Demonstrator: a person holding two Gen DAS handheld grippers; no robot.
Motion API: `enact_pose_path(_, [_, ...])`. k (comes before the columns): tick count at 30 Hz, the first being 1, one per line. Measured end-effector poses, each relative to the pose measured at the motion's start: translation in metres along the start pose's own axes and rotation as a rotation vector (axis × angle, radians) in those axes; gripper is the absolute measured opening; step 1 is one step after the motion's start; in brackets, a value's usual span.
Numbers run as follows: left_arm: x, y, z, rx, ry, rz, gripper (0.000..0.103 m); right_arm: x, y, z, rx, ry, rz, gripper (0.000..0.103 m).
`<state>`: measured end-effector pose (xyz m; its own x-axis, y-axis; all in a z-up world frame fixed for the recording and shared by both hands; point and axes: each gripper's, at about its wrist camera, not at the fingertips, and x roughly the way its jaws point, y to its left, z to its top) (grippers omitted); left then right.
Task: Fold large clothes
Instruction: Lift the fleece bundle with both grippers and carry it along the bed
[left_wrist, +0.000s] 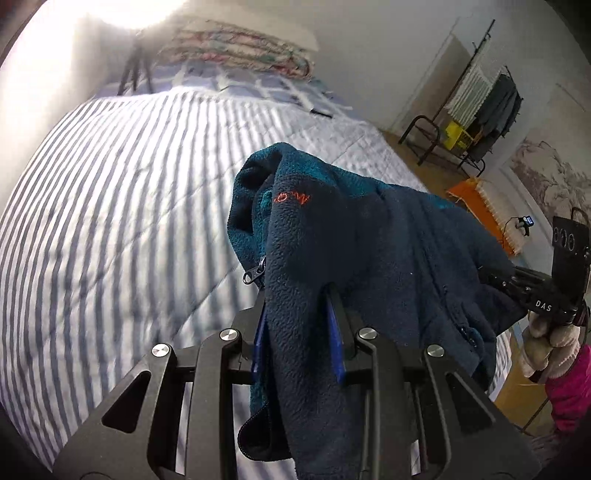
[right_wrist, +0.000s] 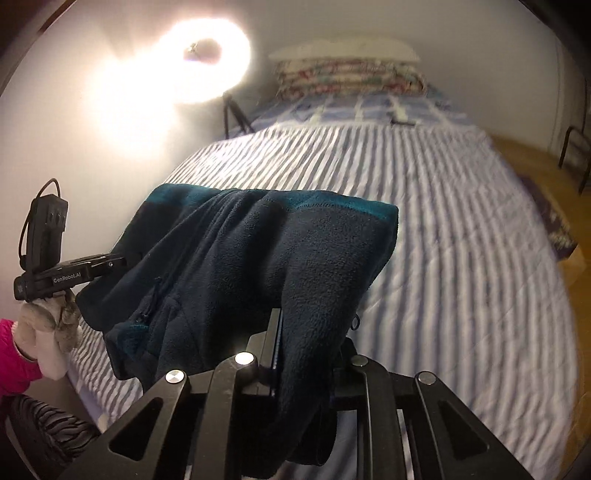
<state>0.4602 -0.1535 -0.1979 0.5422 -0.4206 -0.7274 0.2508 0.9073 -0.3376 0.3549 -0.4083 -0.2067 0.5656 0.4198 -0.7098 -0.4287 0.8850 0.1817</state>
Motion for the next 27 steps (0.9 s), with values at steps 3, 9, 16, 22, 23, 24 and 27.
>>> enact_pose_path(3, [0.019, -0.019, 0.031, 0.019, -0.021, -0.011, 0.027, -0.004, -0.018, 0.03, -0.036, -0.032, -0.056, 0.016])
enact_pose_path(9, [0.075, -0.054, 0.101, 0.04, -0.078, -0.03, 0.026, 0.006, -0.077, 0.092, -0.047, -0.088, -0.169, 0.016])
enact_pose_path(16, [0.146, -0.083, 0.182, 0.045, -0.155, -0.045, 0.026, 0.028, -0.143, 0.162, -0.081, -0.157, -0.321, 0.016])
enact_pose_path(22, [0.211, -0.088, 0.225, 0.02, -0.21, -0.041, 0.026, 0.068, -0.195, 0.209, -0.087, -0.207, -0.406, 0.016])
enact_pose_path(23, [0.22, -0.087, 0.23, 0.016, -0.21, -0.041, 0.026, 0.076, -0.204, 0.215, -0.082, -0.211, -0.415, 0.016])
enact_pose_path(24, [0.233, -0.086, 0.235, 0.01, -0.209, -0.04, 0.026, 0.088, -0.213, 0.221, -0.077, -0.213, -0.429, 0.016])
enact_pose_path(27, [0.264, -0.083, 0.243, 0.007, -0.214, -0.03, 0.026, 0.118, -0.233, 0.232, -0.065, -0.218, -0.446, 0.016])
